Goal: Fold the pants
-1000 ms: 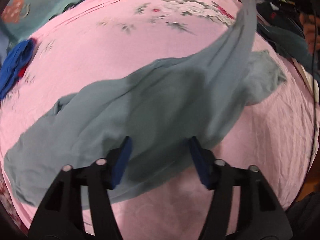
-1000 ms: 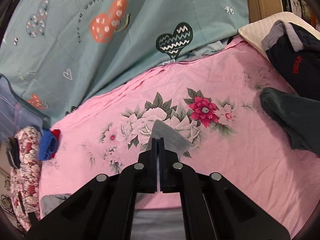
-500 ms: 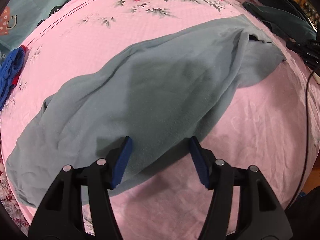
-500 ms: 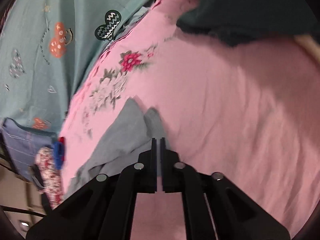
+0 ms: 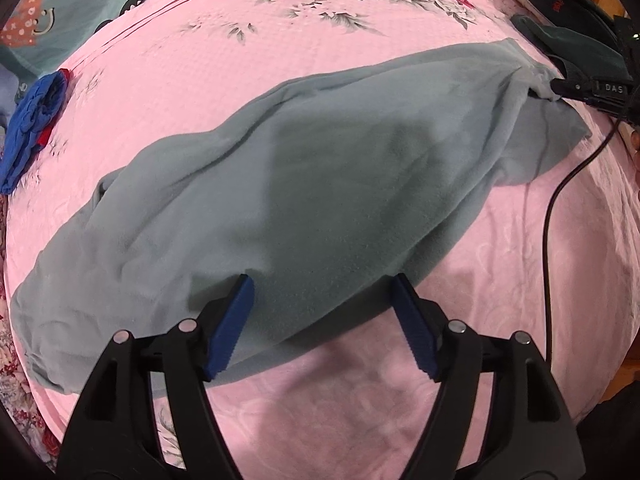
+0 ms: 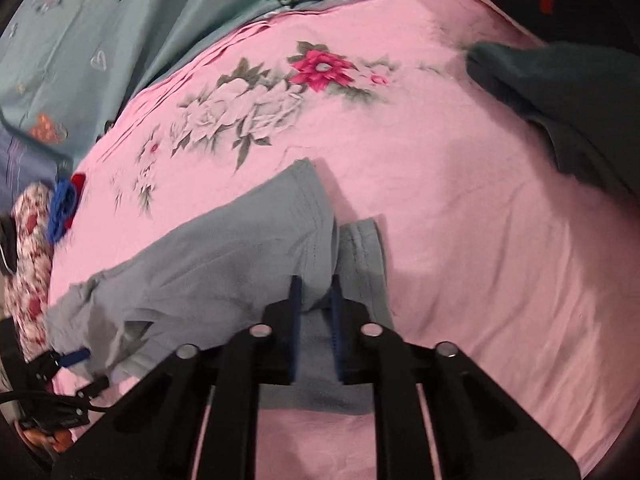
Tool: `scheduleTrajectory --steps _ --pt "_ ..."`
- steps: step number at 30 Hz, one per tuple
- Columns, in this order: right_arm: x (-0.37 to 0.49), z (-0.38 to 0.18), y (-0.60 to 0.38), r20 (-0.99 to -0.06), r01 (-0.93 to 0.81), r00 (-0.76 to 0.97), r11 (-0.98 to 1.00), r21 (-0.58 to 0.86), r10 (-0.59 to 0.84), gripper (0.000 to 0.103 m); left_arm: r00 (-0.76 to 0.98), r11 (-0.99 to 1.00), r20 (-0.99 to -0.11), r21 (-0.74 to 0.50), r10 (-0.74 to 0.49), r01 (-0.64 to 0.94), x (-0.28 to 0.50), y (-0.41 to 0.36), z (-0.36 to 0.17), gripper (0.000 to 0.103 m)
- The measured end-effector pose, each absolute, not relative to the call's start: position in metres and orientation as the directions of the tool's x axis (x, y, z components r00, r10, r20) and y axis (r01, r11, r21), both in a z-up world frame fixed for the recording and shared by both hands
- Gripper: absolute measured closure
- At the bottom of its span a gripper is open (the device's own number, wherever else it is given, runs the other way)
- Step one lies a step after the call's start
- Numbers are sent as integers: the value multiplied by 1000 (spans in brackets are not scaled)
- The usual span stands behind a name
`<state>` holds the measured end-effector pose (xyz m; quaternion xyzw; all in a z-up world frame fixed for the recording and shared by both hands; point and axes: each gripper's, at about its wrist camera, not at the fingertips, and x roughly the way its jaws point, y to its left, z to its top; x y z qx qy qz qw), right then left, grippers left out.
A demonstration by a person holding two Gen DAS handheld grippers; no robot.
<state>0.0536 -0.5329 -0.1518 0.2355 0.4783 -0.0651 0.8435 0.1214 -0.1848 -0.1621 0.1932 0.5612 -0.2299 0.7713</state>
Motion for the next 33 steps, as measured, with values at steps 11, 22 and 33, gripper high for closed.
scheduleTrajectory --steps 11,22,33 --pt "-4 -157 -557 -858 384 493 848 365 146 89 254 815 -962 64 -104 576 114 -173 -161 32" --pt "-7 -135 -595 -712 392 675 725 566 191 50 248 819 -966 83 -74 567 110 -178 -163 32" --pt "64 -166 -545 -867 171 476 952 255 147 97 260 843 -965 106 -41 528 108 -178 -164 27"
